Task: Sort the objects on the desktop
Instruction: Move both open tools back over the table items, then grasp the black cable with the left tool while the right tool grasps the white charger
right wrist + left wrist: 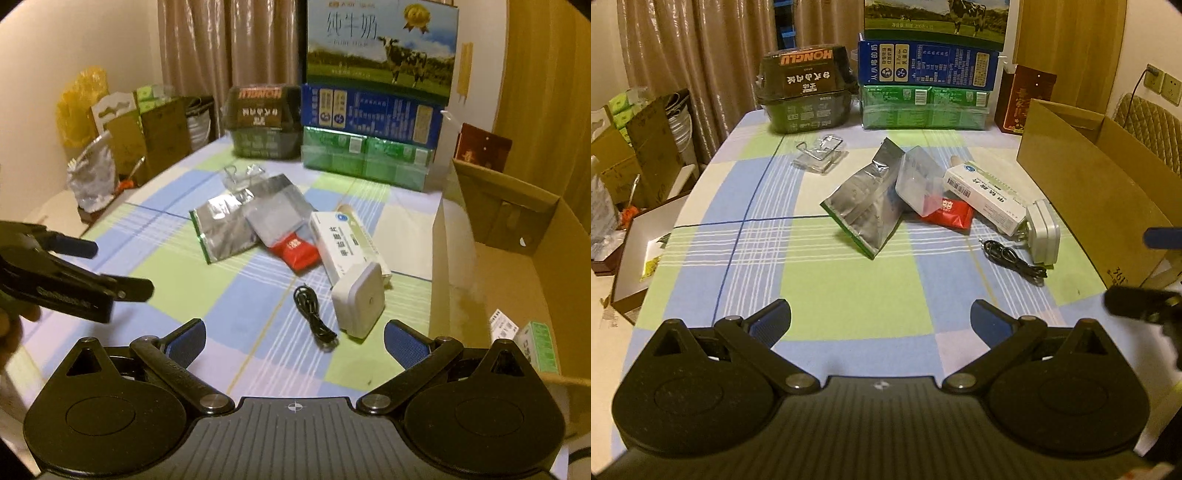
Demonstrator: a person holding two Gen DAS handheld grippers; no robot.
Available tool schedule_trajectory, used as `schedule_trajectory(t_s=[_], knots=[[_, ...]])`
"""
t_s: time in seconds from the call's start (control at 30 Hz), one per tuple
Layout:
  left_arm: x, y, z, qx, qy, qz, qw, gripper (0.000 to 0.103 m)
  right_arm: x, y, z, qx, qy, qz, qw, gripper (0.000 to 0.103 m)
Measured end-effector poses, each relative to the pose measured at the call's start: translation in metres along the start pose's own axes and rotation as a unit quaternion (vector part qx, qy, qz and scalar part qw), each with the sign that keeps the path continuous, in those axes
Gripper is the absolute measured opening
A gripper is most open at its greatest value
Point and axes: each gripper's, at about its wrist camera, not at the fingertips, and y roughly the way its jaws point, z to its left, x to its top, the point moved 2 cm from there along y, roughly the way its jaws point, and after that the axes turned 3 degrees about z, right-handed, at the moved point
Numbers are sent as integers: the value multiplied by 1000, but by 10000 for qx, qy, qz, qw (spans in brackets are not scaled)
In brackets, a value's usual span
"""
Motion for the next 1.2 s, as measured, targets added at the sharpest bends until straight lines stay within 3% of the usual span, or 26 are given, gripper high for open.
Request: schedule_trajectory(t_s=[0.17,0.5,0.73,0.83,0.9,1.03,1.2], knots=[[8,11,6,-147,-19,37,9999,102,-1,31,-5,-168,-192,129,9996,98],[22,25,5,-324,-18,19,9995,102,1,89,-27,102,127,808,9966,58],[23,35,2,-342,110,93,9993,102,7,110,-26,63,-1,949,9955,51],[22,38,2,-341,143,135,9992,102,7,118,-27,120,32,1044,9945,32],[22,39,3,-333,124,144,9993,102,8,120,-23,154,-2,1073,9941,11],[24,37,6,-323,76,113,9994,102,12,123,-12,398,19,1046,9937,8],[23,39,11,-228,-27,141,9996,102,23,130,-6,1109,485,860,9889,8]])
